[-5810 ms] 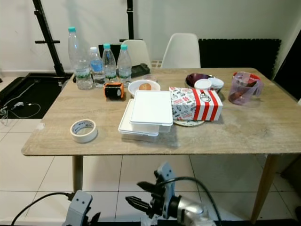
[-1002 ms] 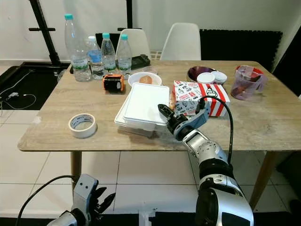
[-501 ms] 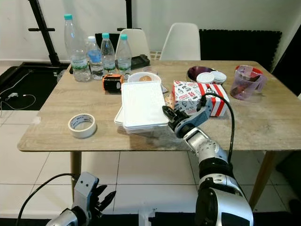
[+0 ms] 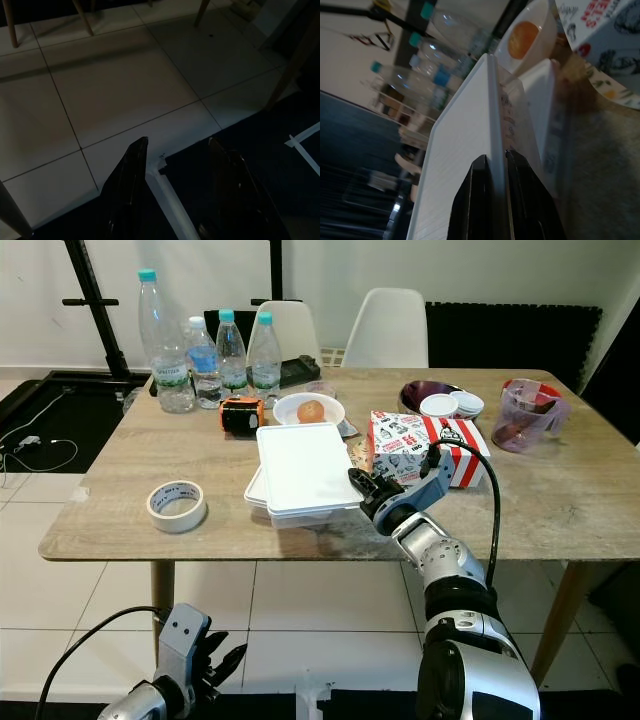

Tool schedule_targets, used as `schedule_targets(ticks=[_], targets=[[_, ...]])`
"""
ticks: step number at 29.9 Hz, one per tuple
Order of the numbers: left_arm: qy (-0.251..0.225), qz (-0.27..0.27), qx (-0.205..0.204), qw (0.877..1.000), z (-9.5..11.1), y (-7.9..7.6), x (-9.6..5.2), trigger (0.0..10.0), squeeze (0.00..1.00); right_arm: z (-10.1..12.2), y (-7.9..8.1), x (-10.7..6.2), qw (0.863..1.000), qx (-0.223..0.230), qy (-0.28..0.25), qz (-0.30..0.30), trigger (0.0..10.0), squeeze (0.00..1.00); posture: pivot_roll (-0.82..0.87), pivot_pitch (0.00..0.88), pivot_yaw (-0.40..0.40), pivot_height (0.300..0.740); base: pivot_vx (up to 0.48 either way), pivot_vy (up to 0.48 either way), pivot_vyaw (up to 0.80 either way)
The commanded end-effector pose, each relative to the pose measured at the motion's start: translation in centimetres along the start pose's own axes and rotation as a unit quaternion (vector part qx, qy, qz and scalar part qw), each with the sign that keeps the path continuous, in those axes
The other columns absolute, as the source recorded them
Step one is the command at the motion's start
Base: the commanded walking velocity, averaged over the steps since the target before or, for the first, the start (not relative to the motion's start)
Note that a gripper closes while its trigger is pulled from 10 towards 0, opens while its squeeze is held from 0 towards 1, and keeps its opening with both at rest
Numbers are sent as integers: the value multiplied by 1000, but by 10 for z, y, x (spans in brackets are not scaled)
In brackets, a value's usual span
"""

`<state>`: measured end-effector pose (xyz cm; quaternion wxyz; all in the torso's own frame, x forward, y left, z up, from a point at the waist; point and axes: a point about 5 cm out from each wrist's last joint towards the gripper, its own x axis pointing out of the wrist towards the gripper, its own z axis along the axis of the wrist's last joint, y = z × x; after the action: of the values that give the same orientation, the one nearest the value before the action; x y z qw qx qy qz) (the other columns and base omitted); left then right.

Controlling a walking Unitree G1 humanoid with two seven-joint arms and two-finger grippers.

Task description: Restocking fridge

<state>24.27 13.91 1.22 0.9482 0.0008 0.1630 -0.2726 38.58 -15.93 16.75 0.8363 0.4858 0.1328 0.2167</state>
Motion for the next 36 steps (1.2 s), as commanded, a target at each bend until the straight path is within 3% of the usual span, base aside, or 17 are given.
schedule_targets(ticks=[1,3,4,9,11,14,17,18,22,25,27,33,34,35,36], targets=[[6,-1,-5,1000,-2,-2,1,10000,0,14,13,1,999,-1,-22,29,0,0,-5,65,-36,740,0,0,0],[5,-1,-5,1000,-2,-2,1,10000,0,17,16,1,999,2,-26,37,0,0,-5,65,-36,740,0,0,0],[3,-1,-4,1000,0,-1,3,10000,0,32,27,0,997,13,-51,59,0,0,-5,65,-33,740,0,0,0],[2,-2,-3,1000,1,0,4,10000,0,43,36,-1,994,27,-72,78,0,0,-5,65,-32,740,0,0,0],[0,-4,-3,1000,2,0,5,10000,0,47,40,-2,994,16,-70,88,0,0,-4,65,-33,740,0,0,0],[-1,-11,-2,1000,2,-3,5,10000,0,44,45,-6,991,-42,-36,122,0,0,-1,66,-34,740,0,0,0],[0,-15,-1,1000,2,-3,4,10000,0,42,48,-9,988,-54,-20,144,0,0,-1,66,-34,740,0,0,0],[2,-20,4,1000,0,-2,0,10000,0,37,52,-18,979,-79,20,187,0,0,1,68,-33,740,0,0,0],[9,-17,7,1000,-4,4,-5,10000,0,29,52,-30,968,-109,66,215,0,0,1,68,-33,740,0,0,0],[16,-14,9,1000,-6,8,-9,10000,0,26,53,-37,962,-114,85,233,0,0,1,70,-30,740,0,0,0],[41,-2,13,999,-18,20,-23,10000,0,16,55,-61,945,-112,135,276,0,0,8,75,-29,740,0,0,0],[62,10,12,998,-29,25,-33,10000,0,-2,56,-82,925,-105,196,307,0,0,7,78,-24,740,0,0,0],[69,12,13,997,-33,26,-36,10000,0,-13,55,-90,915,-106,229,315,0,0,6,77,-24,740,0,0,0],[69,12,13,997,-33,26,-36,10000,0,-13,55,-90,915,-106,229,315,0,0,6,77,-24,740,0,0,0],[79,12,12,997,-38,25,-38,10000,0,-29,47,-101,903,-120,279,303,0,0,4,79,-21,740,0,0,0]])
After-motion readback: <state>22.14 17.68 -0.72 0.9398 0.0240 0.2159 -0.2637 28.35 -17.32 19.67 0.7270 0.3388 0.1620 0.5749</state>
